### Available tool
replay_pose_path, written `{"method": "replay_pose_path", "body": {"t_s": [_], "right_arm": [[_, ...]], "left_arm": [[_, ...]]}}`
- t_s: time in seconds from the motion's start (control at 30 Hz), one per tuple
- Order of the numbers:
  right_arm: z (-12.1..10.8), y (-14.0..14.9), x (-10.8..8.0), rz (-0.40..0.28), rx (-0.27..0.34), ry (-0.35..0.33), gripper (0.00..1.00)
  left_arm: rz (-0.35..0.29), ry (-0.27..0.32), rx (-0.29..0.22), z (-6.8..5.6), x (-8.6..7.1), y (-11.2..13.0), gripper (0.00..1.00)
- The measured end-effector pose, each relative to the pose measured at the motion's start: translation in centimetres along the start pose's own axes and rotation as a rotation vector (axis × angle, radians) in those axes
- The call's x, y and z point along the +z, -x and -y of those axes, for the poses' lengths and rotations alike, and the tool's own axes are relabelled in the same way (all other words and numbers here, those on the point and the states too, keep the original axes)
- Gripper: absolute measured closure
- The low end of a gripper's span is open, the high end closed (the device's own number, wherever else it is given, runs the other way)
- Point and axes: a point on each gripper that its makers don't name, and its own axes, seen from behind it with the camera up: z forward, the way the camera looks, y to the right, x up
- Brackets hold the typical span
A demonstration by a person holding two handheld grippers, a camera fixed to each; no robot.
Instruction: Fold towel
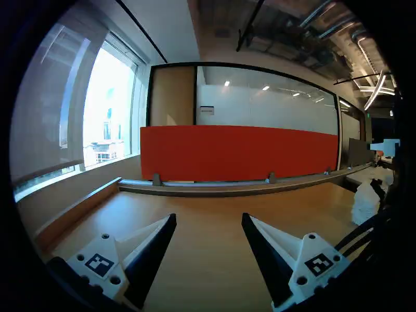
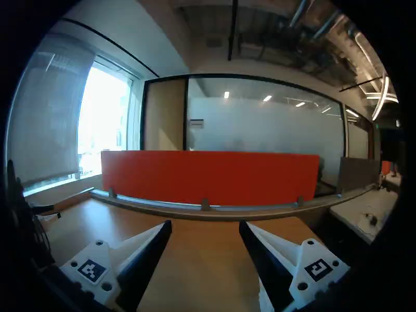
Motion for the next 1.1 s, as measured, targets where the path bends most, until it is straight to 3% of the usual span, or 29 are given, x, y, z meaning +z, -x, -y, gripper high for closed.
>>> {"method": "replay_pose_path", "body": {"t_s": [0.67, 1.1], "right_arm": [[0.8, 2.4, 0.0, -0.032, -0.041, 0.028, 0.0], [1.5, 4.6, 0.1, -0.041, -0.064, 0.023, 0.0]], "left_arm": [[-0.043, -0.027, 0.0, 3.2, 0.3, 5.8, 0.07], [-0.063, -0.054, -0.032, 4.4, 0.1, 8.8, 0.07]]}}
